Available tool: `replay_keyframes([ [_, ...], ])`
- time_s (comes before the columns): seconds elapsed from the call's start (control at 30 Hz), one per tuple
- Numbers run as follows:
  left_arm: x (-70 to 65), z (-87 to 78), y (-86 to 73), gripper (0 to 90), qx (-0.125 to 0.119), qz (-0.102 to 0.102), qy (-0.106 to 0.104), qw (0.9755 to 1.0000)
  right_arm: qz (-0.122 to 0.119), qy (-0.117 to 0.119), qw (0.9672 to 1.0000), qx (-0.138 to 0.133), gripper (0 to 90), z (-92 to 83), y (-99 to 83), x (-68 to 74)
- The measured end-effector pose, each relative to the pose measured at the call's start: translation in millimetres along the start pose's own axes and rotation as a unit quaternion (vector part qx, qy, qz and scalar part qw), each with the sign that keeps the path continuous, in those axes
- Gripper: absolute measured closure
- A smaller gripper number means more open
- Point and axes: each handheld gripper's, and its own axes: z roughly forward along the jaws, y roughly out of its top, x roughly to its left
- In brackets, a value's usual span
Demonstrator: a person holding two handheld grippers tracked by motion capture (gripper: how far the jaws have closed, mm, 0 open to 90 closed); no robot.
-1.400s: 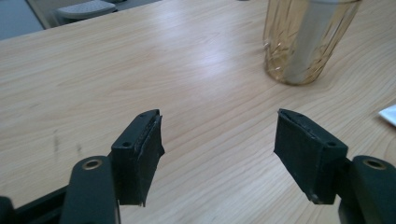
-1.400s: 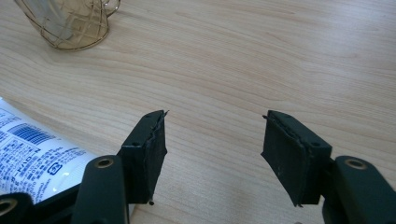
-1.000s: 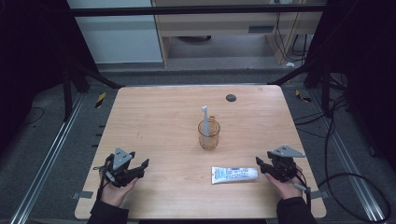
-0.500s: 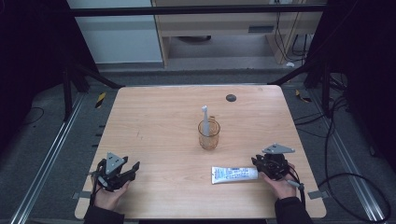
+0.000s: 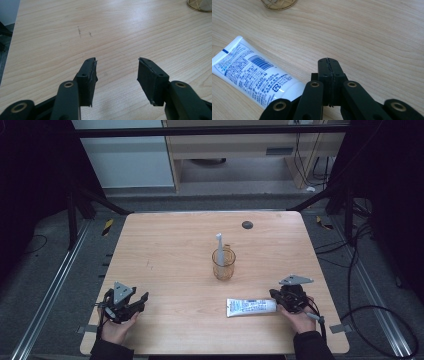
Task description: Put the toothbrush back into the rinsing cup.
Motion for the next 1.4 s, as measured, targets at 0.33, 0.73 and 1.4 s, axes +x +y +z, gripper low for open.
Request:
replay_keyframes([
  [0.33,2.4,-0.5,-1.3,48.2,0.003,-0.004,0.000,1.0000,-0.005,0.010,0.9999,0.010,89.8,-4.2,-4.0,2.5],
  [0.73,4.1,-1.2,-1.9,47.0,0.002,-0.007,0.004,1.0000,-0.005,0.012,0.9997,0.020,89.7,-15.2,-14.9,6.6],
  [1.4,5.3,0.0,-2.2,45.9,0.004,-0.007,0.006,1.0000,-0.026,0.028,0.9986,0.038,87.9,-24.5,-27.7,27.6],
])
